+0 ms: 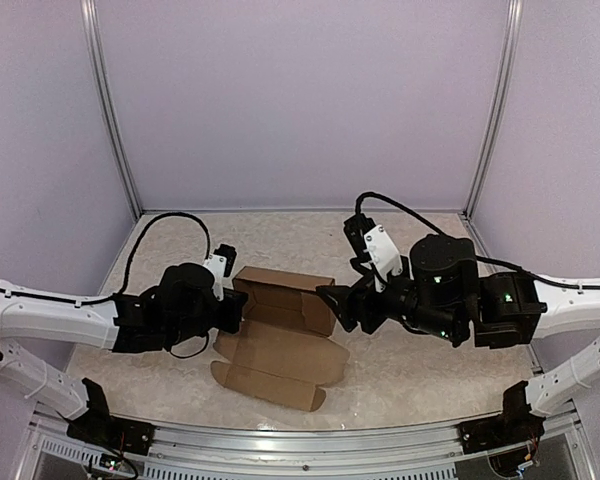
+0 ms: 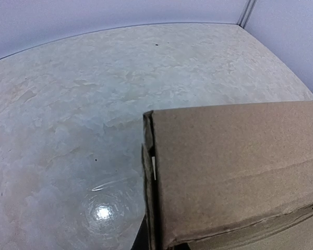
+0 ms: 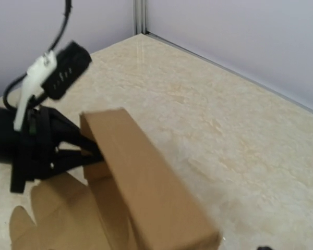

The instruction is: Fold the paper box

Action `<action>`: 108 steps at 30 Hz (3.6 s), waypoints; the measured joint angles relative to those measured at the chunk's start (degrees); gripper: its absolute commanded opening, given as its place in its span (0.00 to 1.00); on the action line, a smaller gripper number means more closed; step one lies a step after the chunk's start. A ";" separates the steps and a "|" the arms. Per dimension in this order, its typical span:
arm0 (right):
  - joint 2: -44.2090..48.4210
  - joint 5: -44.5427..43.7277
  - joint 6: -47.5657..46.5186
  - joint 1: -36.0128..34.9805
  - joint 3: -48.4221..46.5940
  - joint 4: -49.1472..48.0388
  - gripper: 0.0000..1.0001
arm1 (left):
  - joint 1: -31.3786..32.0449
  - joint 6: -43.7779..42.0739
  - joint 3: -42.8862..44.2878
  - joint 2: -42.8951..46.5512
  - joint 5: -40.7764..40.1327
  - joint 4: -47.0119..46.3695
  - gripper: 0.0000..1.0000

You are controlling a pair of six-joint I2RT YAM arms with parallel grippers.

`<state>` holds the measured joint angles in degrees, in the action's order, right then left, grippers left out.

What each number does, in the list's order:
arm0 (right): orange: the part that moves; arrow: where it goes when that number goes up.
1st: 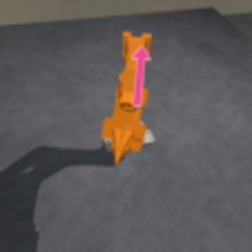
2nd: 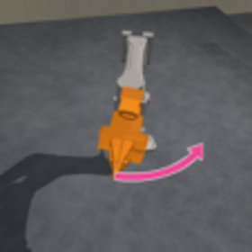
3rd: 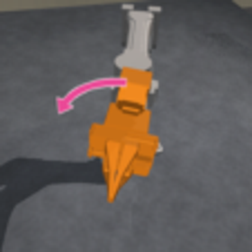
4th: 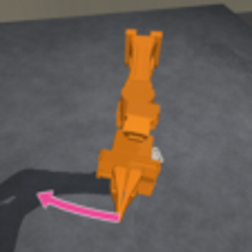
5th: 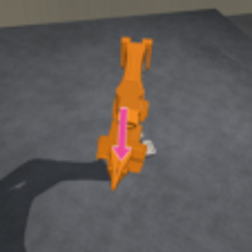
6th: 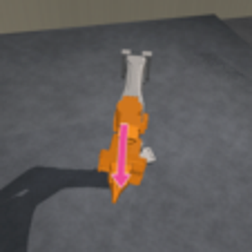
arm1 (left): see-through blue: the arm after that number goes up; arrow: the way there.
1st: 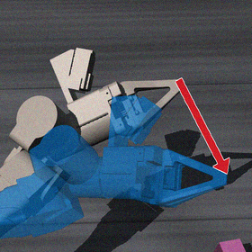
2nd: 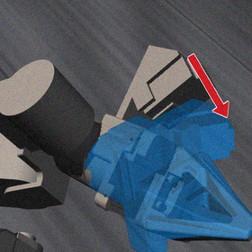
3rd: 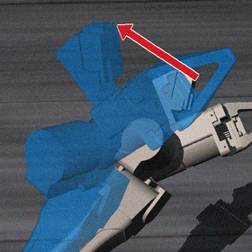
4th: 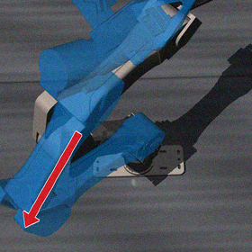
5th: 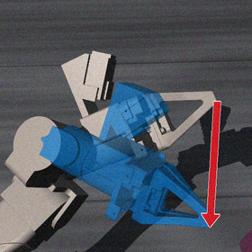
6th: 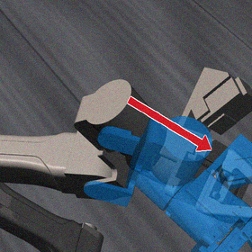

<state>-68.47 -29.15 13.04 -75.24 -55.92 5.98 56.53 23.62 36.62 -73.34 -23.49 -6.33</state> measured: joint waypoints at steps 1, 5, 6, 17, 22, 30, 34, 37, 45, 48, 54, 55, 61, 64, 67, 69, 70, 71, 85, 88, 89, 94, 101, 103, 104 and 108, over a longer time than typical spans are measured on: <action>0.68 0.66 0.02 0.44 0.28 0.44 0.79 | 0.02 -1.33 -0.15 -1.20 1.18 -1.79 0.00; 2.67 3.54 0.13 2.45 1.64 1.25 0.77 | 0.13 -8.41 -0.37 -8.20 7.23 -11.37 0.00; 2.75 4.09 0.33 2.97 1.79 1.25 0.75 | 0.13 -9.68 -0.37 -9.64 8.52 -12.92 0.00; -2.78 12.26 6.49 10.60 2.99 -1.01 0.30 | 1.64 -19.21 4.11 -25.66 18.60 -24.26 0.00; -8.02 15.23 8.96 12.59 3.45 -3.85 0.00 | 1.84 -20.11 5.68 -28.89 20.35 -25.81 0.00; -17.73 17.11 10.93 13.44 3.26 -8.96 0.00 | 1.81 -20.11 6.88 -32.72 21.11 -29.44 0.03; -20.50 17.31 11.96 14.01 3.26 -12.31 0.00 | 2.10 -20.11 6.73 -33.46 20.63 -31.04 0.04; -21.55 17.59 12.44 14.19 3.32 -14.82 0.00 | 2.40 -20.04 6.16 -33.70 20.04 -32.96 0.05; -25.22 17.90 13.79 14.25 7.04 -24.33 0.00 | 2.82 -18.51 3.96 -35.15 18.82 -37.99 0.11; -26.73 18.38 14.32 14.25 8.24 -26.64 0.00 | 2.82 -17.62 3.32 -35.98 18.51 -39.50 0.13; -28.65 19.26 15.78 14.16 10.34 -32.09 0.00 | 2.95 -16.06 2.82 -37.44 18.45 -42.01 0.17; -28.79 19.34 16.06 14.14 10.62 -32.89 0.00 | 3.04 -15.96 2.82 -37.66 18.36 -42.38 0.18; -30.12 19.93 17.11 13.75 10.91 -35.74 0.00 | 3.37 -15.47 2.82 -38.91 17.51 -43.65 0.22; -30.42 20.06 17.59 13.73 10.91 -36.30 0.00 | 3.43 -15.23 2.84 -39.60 16.81 -44.46 0.22; -30.42 20.24 17.97 13.53 10.88 -36.30 0.00 | 3.45 -15.04 3.02 -40.59 15.96 -45.11 0.22; -30.45 20.37 18.10 13.53 10.88 -36.30 0.00 | 3.45 -14.99 3.30 -41.33 15.50 -45.35 0.22; -30.45 20.37 18.12 13.53 10.88 -36.30 0.00 | 3.45 -14.99 3.45 -41.66 15.28 -45.51 0.22; -30.42 20.39 18.14 13.53 10.88 -36.30 0.00 | 3.45 -14.97 3.72 -41.97 15.04 -45.57 0.22; -30.91 20.52 18.93 13.49 10.73 -36.63 0.00 | 3.63 -14.62 5.99 -44.39 13.99 -46.88 0.00; -31.08 20.50 19.02 13.51 10.56 -36.61 0.00 | 3.61 -14.97 5.99 -44.59 13.62 -47.21 0.00; -31.12 20.48 19.04 13.51 10.54 -36.59 0.00 | 3.61 -14.91 5.99 -44.61 13.60 -47.28 0.00; -31.19 20.31 19.28 13.51 10.12 -36.11 0.00 | 3.61 -14.88 5.99 -44.63 13.51 -47.36 0.00; -29.59 18.84 19.28 13.51 8.92 -31.56 0.02 | 3.63 -15.08 5.97 -44.63 13.35 -47.41 0.00; -27.43 18.29 19.08 13.51 8.90 -28.63 0.06 | 3.63 -15.08 5.92 -44.63 13.35 -47.54 0.00; -26.16 17.99 19.04 13.55 8.90 -27.30 0.08 | 3.63 -15.08 5.81 -44.59 13.38 -47.69 0.00; -18.80 17.22 18.29 14.10 8.92 -21.94 0.12 | 3.63 -15.08 4.72 -43.80 13.64 -48.11 0.00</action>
<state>-87.26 -11.92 31.33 -61.14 -47.00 -15.97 60.16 8.54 41.34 -117.14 -9.85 -54.43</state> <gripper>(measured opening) 0.093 0.022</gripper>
